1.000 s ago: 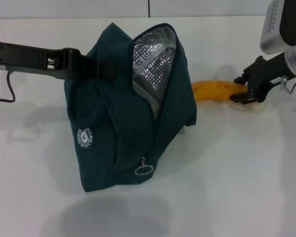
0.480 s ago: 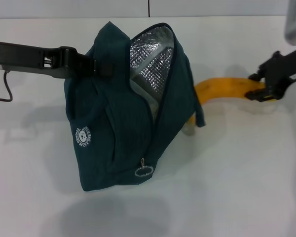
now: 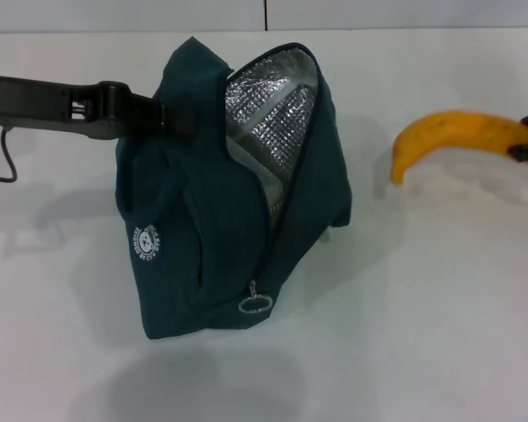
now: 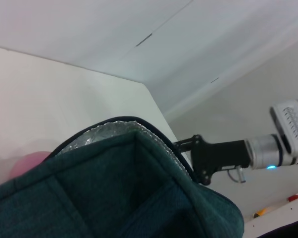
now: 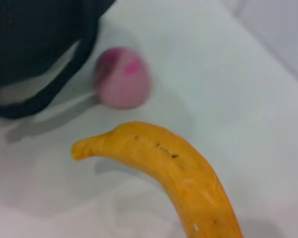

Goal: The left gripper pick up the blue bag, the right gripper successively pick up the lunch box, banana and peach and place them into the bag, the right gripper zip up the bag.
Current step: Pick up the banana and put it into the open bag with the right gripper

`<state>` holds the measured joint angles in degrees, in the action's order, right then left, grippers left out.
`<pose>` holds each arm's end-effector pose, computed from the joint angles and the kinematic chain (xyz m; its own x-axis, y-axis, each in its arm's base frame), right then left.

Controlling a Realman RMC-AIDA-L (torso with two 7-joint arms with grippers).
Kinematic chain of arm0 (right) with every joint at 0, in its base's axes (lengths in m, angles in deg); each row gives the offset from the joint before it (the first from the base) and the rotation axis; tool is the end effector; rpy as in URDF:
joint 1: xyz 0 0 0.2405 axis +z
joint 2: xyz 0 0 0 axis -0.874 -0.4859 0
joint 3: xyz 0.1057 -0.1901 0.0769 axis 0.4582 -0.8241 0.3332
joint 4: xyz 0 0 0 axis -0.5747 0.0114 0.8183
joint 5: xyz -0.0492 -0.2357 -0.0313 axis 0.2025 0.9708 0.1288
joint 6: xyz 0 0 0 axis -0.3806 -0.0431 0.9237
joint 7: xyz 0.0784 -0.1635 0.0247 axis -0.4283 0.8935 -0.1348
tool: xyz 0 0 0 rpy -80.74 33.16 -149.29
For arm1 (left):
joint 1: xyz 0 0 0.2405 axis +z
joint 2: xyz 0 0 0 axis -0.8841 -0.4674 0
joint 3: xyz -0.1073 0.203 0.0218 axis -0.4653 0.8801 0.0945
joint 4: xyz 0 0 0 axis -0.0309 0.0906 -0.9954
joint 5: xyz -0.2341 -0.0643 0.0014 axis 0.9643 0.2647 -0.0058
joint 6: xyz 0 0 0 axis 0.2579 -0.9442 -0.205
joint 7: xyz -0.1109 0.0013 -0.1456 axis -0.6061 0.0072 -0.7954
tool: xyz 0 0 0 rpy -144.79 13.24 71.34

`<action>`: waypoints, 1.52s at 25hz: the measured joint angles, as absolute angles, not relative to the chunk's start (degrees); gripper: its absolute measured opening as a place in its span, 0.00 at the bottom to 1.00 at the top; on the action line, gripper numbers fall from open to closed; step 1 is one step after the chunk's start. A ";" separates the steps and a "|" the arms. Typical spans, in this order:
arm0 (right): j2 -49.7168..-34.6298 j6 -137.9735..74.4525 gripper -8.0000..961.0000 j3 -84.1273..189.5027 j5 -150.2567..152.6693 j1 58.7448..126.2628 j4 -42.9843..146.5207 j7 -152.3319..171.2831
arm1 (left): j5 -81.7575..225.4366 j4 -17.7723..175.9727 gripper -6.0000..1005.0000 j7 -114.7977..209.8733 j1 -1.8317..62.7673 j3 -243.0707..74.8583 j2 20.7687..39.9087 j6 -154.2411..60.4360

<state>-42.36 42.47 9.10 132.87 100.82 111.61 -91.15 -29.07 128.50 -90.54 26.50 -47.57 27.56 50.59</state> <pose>0.2251 0.4436 0.0772 0.9311 -0.3362 0.1413 -0.2261 -0.8362 -0.4996 -0.1846 0.3706 0.0623 0.3910 0.8561 0.3380 0.8258 -0.4884 0.2818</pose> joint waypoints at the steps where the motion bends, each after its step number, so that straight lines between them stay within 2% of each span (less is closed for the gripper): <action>1: -42.36 42.47 0.44 9.10 132.87 100.82 111.61 -91.15 | -29.07 128.50 0.06 -90.54 26.50 -47.57 27.56 50.59; 9: -42.22 44.92 0.44 16.80 131.55 100.43 119.74 -92.50 | -28.11 128.43 0.06 -90.49 26.87 -47.61 27.56 50.59; 15: -42.53 48.67 0.44 15.30 128.36 102.68 128.27 -94.68 | -26.02 128.36 0.07 -90.44 27.79 -47.67 27.63 50.43; 16: -43.32 50.44 0.44 12.63 127.89 104.78 131.99 -95.69 | -26.01 128.33 0.07 -90.41 27.93 -47.71 27.70 50.33; 19: -44.05 51.09 0.44 9.13 127.79 106.58 134.24 -96.52 | -26.01 128.16 0.07 -89.91 28.36 -48.38 27.86 50.16; 38: -44.93 51.42 0.44 -12.16 128.25 114.91 131.96 -99.11 | -26.01 125.52 0.07 -87.84 27.63 -49.86 27.56 49.68</action>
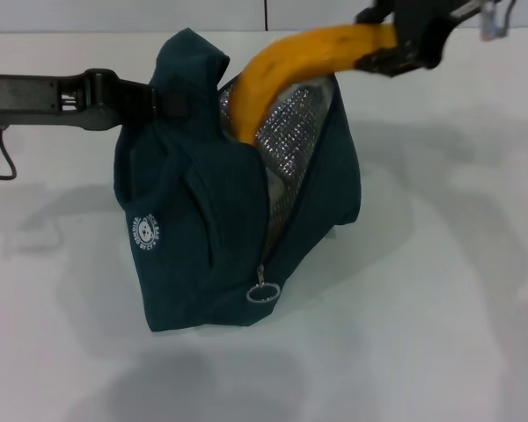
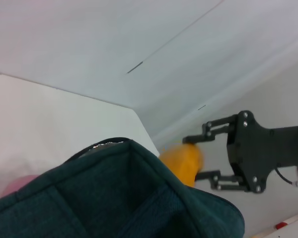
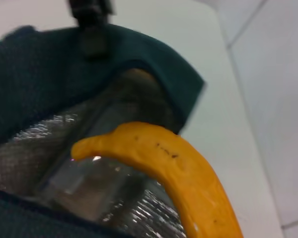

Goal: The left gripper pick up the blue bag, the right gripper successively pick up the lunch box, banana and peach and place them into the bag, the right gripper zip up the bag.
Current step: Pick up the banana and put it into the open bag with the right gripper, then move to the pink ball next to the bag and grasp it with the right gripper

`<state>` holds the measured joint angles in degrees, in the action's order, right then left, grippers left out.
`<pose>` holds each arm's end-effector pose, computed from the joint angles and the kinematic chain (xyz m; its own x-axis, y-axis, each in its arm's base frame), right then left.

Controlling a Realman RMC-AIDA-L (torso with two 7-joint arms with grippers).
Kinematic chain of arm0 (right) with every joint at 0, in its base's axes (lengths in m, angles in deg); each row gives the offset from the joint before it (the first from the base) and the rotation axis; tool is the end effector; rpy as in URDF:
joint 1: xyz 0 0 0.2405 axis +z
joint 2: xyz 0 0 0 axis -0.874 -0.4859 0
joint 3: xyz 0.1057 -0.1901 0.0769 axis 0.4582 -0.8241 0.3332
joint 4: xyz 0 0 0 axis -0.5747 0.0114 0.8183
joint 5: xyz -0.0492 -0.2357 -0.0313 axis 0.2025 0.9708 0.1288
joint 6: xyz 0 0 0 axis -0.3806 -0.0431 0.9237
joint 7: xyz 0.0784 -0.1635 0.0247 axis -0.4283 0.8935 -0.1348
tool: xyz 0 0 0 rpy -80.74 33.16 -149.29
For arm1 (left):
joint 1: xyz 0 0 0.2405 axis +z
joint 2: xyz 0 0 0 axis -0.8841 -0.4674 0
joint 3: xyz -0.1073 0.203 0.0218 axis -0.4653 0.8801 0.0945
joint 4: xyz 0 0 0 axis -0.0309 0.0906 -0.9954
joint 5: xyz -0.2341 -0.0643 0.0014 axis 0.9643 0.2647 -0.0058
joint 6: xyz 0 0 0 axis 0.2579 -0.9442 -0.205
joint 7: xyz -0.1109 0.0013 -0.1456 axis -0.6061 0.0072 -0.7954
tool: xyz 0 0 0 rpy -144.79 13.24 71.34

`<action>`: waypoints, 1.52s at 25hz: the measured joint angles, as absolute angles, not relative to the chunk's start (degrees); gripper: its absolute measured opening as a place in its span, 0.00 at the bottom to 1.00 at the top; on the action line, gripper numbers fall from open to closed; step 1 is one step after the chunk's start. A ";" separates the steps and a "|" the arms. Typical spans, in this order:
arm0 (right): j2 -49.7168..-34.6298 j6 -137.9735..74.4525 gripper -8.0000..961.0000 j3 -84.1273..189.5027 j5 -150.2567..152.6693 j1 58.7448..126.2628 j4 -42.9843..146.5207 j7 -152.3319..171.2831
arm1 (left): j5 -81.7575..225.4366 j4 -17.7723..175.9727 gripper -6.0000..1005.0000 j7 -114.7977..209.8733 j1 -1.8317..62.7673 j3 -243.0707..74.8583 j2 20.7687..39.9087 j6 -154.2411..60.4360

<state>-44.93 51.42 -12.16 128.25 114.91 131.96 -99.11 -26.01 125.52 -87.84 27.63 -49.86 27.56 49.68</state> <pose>0.0036 0.4204 0.0306 0.9335 0.2152 0.2869 0.3061 -0.8950 -0.3244 -0.1920 0.3708 0.0657 0.3466 0.8427 0.4120 0.8097 -0.4905 0.3221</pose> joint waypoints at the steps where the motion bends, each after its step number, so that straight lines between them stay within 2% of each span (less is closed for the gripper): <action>1: -45.04 51.37 0.44 -13.24 128.25 115.65 131.42 -99.19 | -26.02 125.53 0.07 -87.84 27.63 -49.86 27.56 49.68; 19: -45.44 54.08 0.44 -23.21 123.67 121.69 129.85 -100.12 | -26.11 125.50 0.07 -87.50 27.42 -49.86 27.47 49.65; 30: -45.48 51.63 0.45 -23.64 122.46 118.00 133.87 -98.31 | -26.33 125.49 0.07 -87.41 27.33 -49.85 27.48 49.24; 38: -45.36 47.97 0.83 -20.58 122.27 116.21 134.60 -98.20 | -26.19 125.50 0.07 -87.40 27.81 -49.86 27.37 48.92</action>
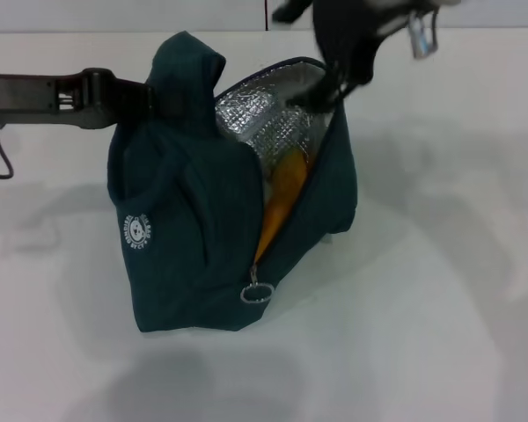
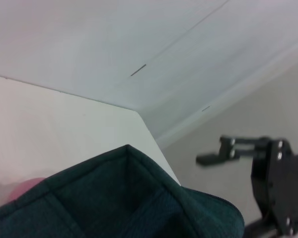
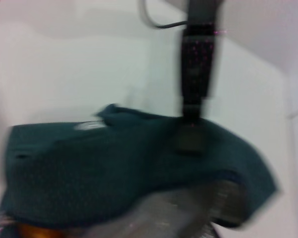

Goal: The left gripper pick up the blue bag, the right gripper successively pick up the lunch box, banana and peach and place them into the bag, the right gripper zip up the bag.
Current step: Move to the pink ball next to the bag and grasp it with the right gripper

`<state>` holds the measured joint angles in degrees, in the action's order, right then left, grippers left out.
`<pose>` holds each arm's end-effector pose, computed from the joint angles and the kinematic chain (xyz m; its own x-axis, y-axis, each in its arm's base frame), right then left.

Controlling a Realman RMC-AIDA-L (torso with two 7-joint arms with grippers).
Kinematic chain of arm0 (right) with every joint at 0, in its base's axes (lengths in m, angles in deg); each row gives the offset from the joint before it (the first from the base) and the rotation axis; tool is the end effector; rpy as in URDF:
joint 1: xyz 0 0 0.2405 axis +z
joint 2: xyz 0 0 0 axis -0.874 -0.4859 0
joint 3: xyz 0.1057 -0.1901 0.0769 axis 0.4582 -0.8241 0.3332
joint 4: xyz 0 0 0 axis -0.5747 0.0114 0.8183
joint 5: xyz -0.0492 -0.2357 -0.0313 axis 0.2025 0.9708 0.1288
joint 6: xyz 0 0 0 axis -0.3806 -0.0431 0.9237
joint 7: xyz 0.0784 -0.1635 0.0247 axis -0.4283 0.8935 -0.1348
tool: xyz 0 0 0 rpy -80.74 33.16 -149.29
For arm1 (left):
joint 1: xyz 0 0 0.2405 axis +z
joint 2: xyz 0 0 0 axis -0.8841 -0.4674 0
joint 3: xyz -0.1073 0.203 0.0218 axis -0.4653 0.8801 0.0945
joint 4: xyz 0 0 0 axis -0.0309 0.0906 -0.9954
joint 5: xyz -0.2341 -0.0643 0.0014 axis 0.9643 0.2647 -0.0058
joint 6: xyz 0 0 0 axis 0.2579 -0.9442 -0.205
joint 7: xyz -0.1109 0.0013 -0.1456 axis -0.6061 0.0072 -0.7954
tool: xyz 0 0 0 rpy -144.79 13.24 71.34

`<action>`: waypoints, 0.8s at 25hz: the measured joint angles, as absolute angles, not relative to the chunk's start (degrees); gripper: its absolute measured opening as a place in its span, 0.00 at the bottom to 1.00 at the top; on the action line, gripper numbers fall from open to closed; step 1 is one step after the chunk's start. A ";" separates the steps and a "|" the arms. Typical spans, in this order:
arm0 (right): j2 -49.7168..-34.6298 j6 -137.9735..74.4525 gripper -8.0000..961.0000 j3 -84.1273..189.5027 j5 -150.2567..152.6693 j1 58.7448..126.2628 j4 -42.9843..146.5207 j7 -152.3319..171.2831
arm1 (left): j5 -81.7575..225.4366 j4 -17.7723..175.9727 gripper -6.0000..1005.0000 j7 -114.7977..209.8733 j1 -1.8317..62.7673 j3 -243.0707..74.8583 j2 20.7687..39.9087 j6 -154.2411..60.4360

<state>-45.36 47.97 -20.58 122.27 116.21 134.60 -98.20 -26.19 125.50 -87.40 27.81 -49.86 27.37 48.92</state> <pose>-0.0401 0.3932 -0.0038 0.8803 0.4045 0.2480 0.4611 -0.8524 -0.2464 -0.1950 0.3727 0.0668 0.3470 0.8381 0.4210 0.8151 -0.4915 0.3065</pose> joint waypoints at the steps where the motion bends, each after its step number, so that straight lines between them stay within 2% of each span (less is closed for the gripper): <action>1: -45.36 47.23 0.88 -18.94 122.05 115.56 134.59 -98.60 | -26.14 125.50 0.07 -87.40 28.01 -49.85 27.35 48.78; 2: -45.35 46.47 0.92 -16.46 121.97 114.69 134.21 -99.31 | -26.13 125.50 0.07 -87.40 28.21 -49.85 27.34 48.57; 16: -44.43 37.24 0.92 2.15 123.84 112.80 109.44 -104.95 | -25.98 125.50 0.08 -86.40 32.12 -52.90 27.12 47.67; 20: -44.71 29.66 0.92 1.96 122.97 112.69 101.54 -103.91 | -25.98 125.50 0.08 -85.49 32.56 -53.70 27.24 47.64</action>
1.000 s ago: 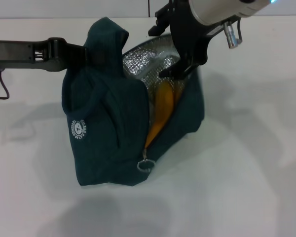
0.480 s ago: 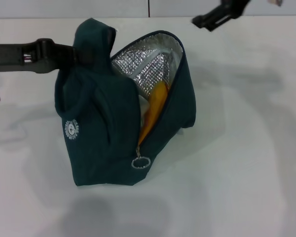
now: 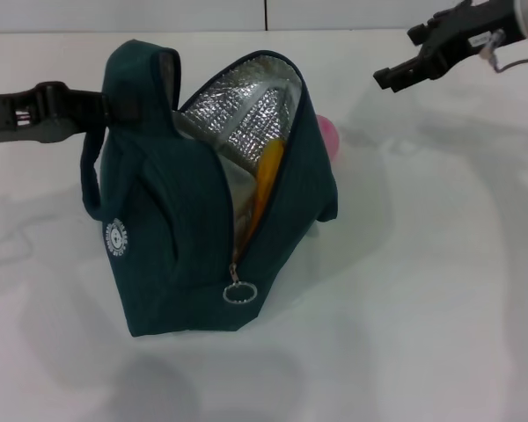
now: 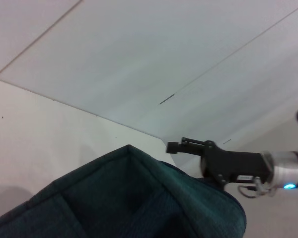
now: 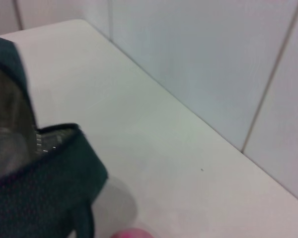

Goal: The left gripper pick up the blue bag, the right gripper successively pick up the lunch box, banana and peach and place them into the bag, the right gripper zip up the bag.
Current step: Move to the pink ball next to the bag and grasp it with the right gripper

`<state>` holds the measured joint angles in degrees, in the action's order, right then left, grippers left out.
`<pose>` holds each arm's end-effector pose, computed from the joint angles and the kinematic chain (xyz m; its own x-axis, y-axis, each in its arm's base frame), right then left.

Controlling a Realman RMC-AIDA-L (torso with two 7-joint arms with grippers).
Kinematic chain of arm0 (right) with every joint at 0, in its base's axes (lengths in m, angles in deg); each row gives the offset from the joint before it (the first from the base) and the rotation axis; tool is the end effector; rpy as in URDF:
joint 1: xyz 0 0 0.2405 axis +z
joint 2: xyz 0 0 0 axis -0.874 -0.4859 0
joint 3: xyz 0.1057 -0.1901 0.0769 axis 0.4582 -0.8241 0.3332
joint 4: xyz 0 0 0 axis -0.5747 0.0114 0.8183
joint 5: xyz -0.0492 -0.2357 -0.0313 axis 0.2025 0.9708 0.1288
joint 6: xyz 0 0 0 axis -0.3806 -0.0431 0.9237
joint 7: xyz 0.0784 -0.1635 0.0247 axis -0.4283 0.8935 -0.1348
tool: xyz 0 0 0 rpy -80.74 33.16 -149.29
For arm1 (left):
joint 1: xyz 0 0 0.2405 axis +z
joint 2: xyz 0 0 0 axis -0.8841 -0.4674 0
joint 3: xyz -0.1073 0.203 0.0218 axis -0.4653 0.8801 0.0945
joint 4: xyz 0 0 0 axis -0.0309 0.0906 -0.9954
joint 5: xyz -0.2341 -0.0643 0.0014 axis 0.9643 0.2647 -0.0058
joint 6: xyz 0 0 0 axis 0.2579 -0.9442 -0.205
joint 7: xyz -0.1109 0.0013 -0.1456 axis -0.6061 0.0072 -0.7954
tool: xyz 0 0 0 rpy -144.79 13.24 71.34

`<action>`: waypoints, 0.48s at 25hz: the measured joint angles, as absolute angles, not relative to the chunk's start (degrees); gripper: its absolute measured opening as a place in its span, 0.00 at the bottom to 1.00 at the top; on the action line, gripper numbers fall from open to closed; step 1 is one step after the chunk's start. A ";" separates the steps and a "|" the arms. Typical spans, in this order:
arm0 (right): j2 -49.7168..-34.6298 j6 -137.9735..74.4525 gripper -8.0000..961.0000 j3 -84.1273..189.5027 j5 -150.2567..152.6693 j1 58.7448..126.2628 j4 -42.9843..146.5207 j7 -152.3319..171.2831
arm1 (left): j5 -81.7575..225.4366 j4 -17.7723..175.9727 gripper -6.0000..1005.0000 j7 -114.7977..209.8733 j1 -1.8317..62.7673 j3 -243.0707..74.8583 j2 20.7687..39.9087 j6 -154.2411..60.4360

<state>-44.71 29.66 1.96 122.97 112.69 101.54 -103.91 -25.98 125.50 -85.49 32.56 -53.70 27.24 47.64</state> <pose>0.1209 0.4891 0.0111 0.9414 -0.3238 -0.0950 -0.3298 -0.8236 -0.4614 -0.2305 0.3626 0.0809 0.2631 0.8247 0.5006 0.8522 -0.4419 0.2801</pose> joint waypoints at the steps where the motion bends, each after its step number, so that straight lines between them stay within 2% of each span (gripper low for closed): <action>1: -44.77 28.33 0.92 1.85 122.52 112.68 100.64 -103.52 | -25.98 125.49 0.08 -85.26 32.59 -53.71 27.32 47.64; 12: -45.08 17.75 0.92 1.59 101.87 112.11 86.58 -88.58 | -25.92 122.77 0.08 -81.07 32.44 -54.16 27.30 46.41</action>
<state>-45.08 17.75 1.59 101.87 112.11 86.58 -88.58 -25.92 122.77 -81.07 32.44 -54.16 27.30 46.41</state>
